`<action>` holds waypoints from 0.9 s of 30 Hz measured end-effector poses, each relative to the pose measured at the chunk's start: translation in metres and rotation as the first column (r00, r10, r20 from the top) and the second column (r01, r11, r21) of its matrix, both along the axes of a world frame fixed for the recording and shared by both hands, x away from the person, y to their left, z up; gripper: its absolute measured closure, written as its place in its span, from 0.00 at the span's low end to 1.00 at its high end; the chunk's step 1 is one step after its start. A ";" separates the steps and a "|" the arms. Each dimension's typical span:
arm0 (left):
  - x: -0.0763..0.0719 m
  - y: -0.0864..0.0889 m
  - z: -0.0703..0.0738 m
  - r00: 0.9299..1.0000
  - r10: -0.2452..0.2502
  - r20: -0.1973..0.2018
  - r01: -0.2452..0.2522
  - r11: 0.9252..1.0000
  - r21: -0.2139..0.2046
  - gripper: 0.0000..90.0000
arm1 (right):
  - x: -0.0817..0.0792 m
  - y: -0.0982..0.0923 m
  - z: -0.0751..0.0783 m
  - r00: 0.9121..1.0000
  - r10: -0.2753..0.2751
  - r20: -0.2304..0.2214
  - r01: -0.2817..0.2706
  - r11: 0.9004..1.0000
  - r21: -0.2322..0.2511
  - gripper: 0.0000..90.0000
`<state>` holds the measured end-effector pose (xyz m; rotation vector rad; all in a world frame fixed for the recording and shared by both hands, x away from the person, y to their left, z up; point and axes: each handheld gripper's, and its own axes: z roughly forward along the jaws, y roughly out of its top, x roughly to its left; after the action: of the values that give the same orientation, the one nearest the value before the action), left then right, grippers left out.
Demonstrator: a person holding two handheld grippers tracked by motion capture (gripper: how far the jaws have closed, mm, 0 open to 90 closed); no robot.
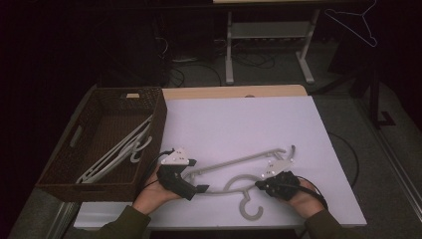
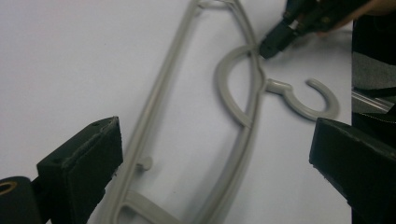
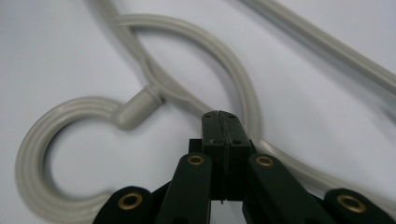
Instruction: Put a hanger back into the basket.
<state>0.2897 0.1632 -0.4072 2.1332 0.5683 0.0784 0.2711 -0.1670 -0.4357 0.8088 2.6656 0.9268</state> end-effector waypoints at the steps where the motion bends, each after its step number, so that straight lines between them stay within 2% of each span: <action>1: 0.000 0.000 0.000 1.000 0.000 0.000 0.000 1.000 0.000 0.03 | 0.005 0.000 0.000 1.000 -0.007 0.004 0.007 1.000 0.006 1.00; 3: 0.000 0.000 0.000 1.000 0.000 0.000 0.000 1.000 0.000 0.03 | 0.010 -0.001 0.000 1.000 -0.020 0.013 0.020 1.000 0.014 1.00; 5: 0.000 0.001 0.000 1.000 0.003 0.000 -0.003 1.000 0.000 0.03 | 0.009 -0.004 0.002 1.000 -0.006 -0.001 0.006 0.999 0.051 0.99; 8: 0.000 0.003 0.001 1.000 0.007 0.002 -0.007 1.000 0.001 0.03 | -0.005 -0.005 0.006 0.998 0.053 -0.042 -0.047 0.988 0.145 0.91; 11: 0.001 0.004 0.001 1.000 0.010 0.002 -0.010 1.000 0.002 0.03 | -0.024 0.002 0.004 0.989 0.130 -0.076 -0.115 0.978 0.176 0.85; 14: 0.000 0.003 0.000 1.000 0.009 0.000 -0.009 1.000 0.000 0.03 | -0.039 0.013 0.003 0.978 0.194 -0.082 -0.178 0.970 0.168 0.82; 15: 0.000 0.002 0.000 1.000 0.007 -0.001 -0.007 1.000 0.001 0.03 | -0.042 0.016 0.001 0.976 0.202 -0.084 -0.187 0.970 0.156 0.81; 16: 0.000 0.002 0.000 1.000 0.005 -0.001 -0.005 1.000 0.001 0.03 | -0.041 0.017 -0.001 0.973 0.224 -0.062 -0.216 0.969 0.119 0.79; 20: 0.000 0.002 0.000 1.000 0.003 -0.001 -0.003 1.000 0.003 0.03 | -0.042 0.021 -0.005 0.969 0.237 -0.068 -0.230 0.968 0.105 0.77; 22: 0.001 0.002 -0.001 1.000 0.008 -0.004 -0.008 1.000 0.000 0.03 | -0.043 0.022 -0.007 0.964 0.255 -0.070 -0.248 0.964 0.090 0.77; 27: 0.001 0.002 -0.001 1.000 0.006 -0.002 -0.006 1.000 0.002 0.03 | -0.047 0.025 -0.008 0.963 0.269 -0.025 -0.268 0.962 0.051 0.83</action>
<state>0.2902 0.1647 -0.4085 2.1332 0.5765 0.0801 0.2243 -0.1422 -0.4436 0.4797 2.8390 1.0493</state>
